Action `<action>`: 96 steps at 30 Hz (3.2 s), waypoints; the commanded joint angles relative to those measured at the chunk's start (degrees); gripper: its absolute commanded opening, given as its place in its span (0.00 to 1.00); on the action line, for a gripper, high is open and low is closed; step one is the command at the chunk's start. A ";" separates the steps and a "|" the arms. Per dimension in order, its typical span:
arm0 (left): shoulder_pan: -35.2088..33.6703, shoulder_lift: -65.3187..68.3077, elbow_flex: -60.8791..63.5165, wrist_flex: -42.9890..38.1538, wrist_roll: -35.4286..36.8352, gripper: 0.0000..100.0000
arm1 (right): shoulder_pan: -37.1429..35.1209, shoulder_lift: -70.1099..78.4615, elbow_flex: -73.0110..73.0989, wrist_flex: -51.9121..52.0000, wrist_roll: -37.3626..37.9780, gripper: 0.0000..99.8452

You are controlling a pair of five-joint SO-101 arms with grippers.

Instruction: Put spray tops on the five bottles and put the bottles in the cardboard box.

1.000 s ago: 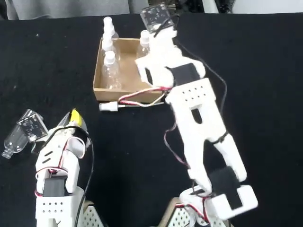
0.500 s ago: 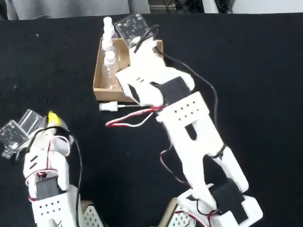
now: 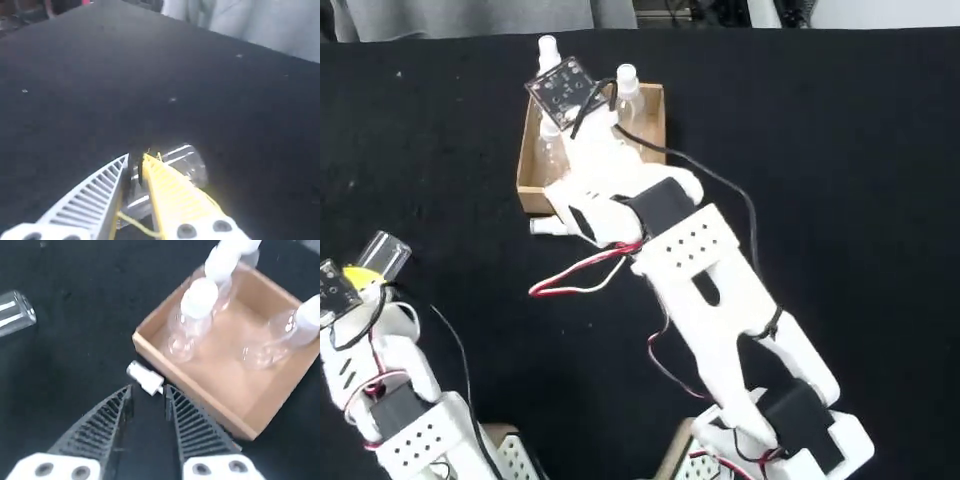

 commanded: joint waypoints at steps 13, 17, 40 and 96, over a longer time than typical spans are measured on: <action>-3.74 0.79 -22.99 19.69 -7.91 0.04 | 1.23 -10.86 0.31 13.98 6.24 0.06; -3.74 6.95 -25.54 20.22 -9.58 0.06 | 4.13 -12.70 2.15 15.65 6.77 0.06; -4.26 53.10 -57.10 39.91 -19.43 0.30 | 17.85 -30.81 30.37 6.07 6.24 0.07; -2.95 121.14 -97.19 39.91 -44.22 0.24 | 25.14 -33.89 42.86 -4.57 -0.62 0.28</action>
